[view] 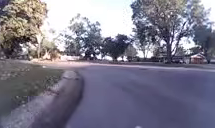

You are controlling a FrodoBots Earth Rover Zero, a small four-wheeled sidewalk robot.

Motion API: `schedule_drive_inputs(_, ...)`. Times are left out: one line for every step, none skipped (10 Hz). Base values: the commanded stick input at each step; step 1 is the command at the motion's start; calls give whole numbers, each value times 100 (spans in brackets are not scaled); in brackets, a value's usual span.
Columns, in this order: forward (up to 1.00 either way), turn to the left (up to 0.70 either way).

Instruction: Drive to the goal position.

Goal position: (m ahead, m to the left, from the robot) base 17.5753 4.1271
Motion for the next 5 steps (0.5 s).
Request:
schedule_drive_inputs(100,2)
schedule_drive_inputs(100,3)
schedule_drive_inputs(100,5)
schedule_drive_inputs(100,7)
schedule_drive_inputs(100,8)
